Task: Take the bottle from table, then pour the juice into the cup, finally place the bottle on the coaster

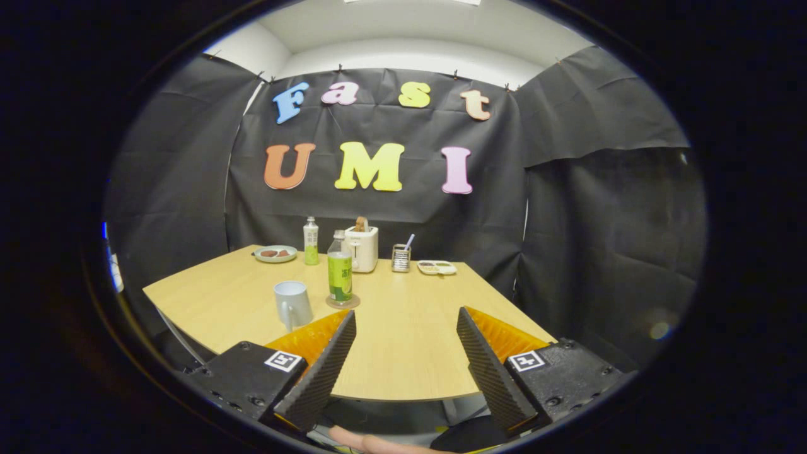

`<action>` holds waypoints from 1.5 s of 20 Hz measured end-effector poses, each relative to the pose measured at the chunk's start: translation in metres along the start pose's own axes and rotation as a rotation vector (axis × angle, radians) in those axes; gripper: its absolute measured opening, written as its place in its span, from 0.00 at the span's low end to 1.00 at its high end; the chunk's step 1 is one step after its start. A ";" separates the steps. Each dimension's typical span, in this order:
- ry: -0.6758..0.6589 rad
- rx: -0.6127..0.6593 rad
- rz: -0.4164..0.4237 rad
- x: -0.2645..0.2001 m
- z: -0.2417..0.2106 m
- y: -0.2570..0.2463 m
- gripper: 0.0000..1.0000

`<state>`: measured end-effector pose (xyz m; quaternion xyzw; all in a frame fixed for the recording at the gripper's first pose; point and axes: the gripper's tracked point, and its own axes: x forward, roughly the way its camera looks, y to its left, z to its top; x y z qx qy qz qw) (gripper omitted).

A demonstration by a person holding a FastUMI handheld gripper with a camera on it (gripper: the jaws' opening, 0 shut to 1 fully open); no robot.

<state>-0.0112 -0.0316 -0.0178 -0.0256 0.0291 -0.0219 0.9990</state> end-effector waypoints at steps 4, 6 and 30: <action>-0.015 -0.006 -0.002 0.002 0.003 0.001 1.00; -0.021 -0.012 -0.012 0.004 0.002 0.000 1.00; -0.068 -0.008 0.043 0.035 -0.017 0.008 1.00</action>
